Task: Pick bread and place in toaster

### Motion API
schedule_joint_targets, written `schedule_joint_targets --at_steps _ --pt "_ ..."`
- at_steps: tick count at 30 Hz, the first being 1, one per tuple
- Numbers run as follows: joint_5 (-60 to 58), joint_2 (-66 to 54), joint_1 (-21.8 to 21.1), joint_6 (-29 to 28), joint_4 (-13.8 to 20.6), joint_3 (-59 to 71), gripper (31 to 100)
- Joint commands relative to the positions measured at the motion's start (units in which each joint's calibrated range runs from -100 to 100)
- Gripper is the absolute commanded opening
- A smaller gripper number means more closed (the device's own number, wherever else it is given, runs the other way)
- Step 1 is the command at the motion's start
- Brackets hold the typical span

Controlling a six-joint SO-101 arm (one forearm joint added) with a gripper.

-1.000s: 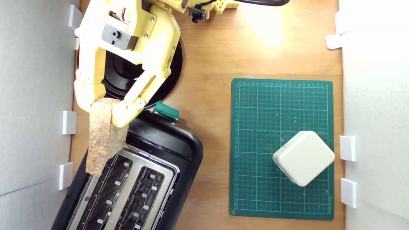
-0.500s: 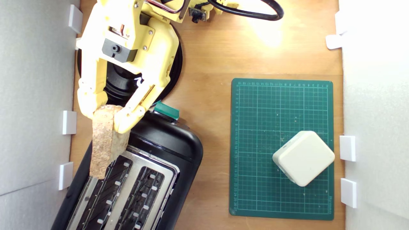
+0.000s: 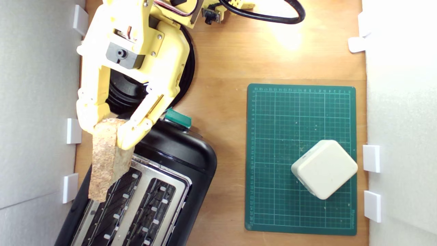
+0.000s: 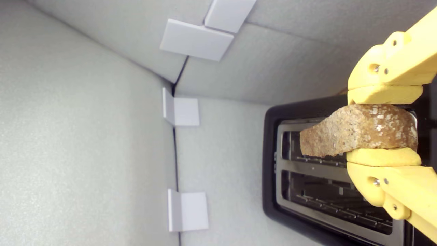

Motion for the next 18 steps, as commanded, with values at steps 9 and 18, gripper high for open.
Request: schedule_joint_targets --at_steps 9,18 --pt "-5.4 1.0 -0.7 -0.1 -0.5 -4.3 59.5" --pt "-5.4 3.5 -1.1 0.1 -0.4 -4.3 59.5"
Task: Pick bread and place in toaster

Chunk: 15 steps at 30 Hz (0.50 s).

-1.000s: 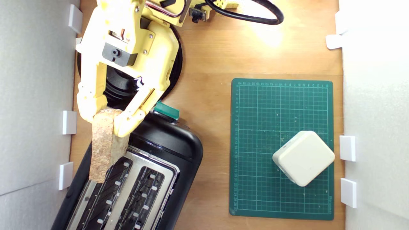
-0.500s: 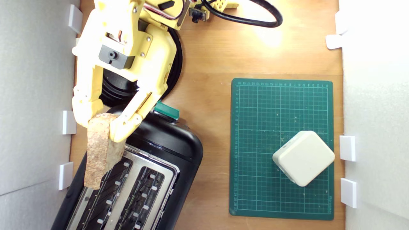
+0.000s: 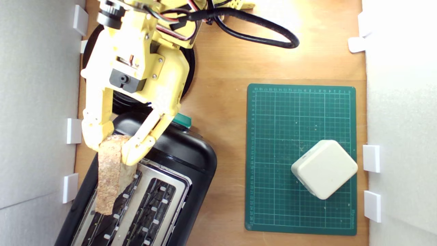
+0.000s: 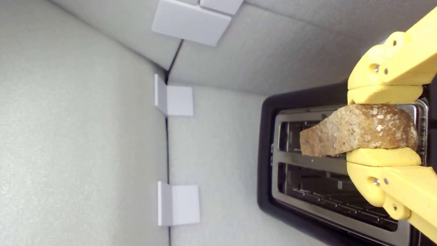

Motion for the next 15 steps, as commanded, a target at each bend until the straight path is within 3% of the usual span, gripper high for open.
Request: schedule_joint_targets --at_steps 1,15 --pt "-2.1 -0.5 0.0 0.1 -0.3 -3.7 59.5" --pt "-2.1 2.5 0.5 0.1 0.0 -3.7 59.5"
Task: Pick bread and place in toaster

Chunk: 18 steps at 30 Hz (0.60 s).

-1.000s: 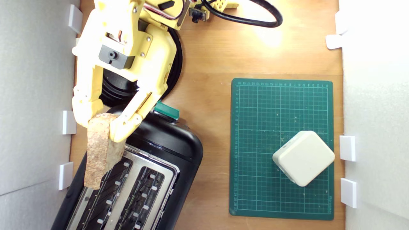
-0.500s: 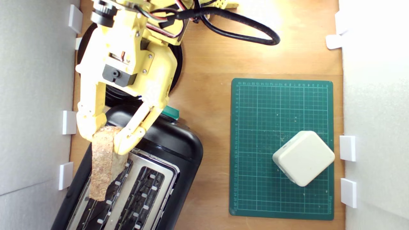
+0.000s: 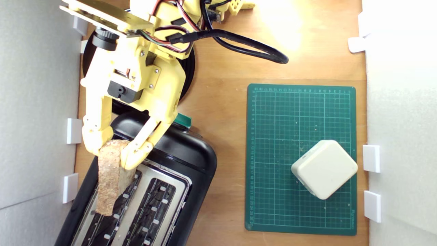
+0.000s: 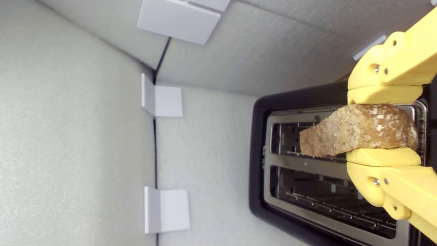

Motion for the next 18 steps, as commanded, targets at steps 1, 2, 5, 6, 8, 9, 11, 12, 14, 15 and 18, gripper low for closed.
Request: schedule_joint_targets --at_steps 1,2,5,6,8,9,11,12,14,15,18 --pt "-1.7 -0.4 0.3 0.1 -0.1 -3.7 59.5" --pt "-1.7 -0.1 0.3 0.1 -0.1 -3.7 59.5" --pt "-1.7 1.0 0.4 0.1 0.1 -3.8 59.5" --pt "-1.7 1.3 0.4 0.1 0.1 -4.0 59.5" --pt "-1.7 1.9 0.4 0.1 0.1 -4.9 59.5" --pt "-1.7 2.0 0.5 0.1 0.2 -5.3 59.5" --pt "-1.7 2.7 0.5 0.1 0.2 -5.5 59.5" --pt "-1.7 3.0 0.5 0.1 0.2 -5.6 59.5" --pt "-1.7 3.5 0.5 0.1 0.3 -5.6 59.5" --pt "-1.7 3.6 0.6 0.1 0.3 -5.6 59.5" --pt "-1.7 4.0 0.6 0.1 0.3 -5.6 59.5"
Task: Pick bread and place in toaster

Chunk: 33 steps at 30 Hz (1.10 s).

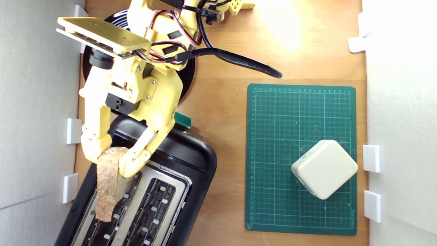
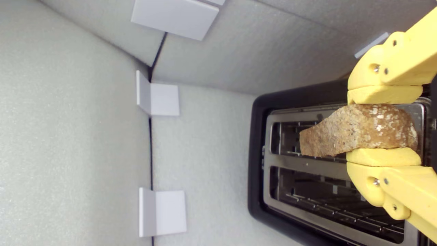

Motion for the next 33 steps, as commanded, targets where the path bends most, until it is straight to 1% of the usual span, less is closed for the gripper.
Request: schedule_joint_targets --at_steps 1,5,10,17,21,24,33 --pt "-1.3 0.1 0.6 0.1 0.2 -2.8 59.5" --pt "-1.3 1.3 0.7 0.0 0.2 -2.8 59.5" --pt "-1.3 3.4 2.5 0.0 -0.1 -2.8 59.5" --pt "-1.3 5.5 2.5 0.0 0.2 -2.8 59.5" --pt "-1.3 6.4 2.1 0.0 -0.3 -2.7 59.5" --pt "-1.3 8.4 1.7 0.0 0.2 -2.7 59.5" --pt "-1.3 12.3 1.7 0.1 0.1 -2.8 59.5"
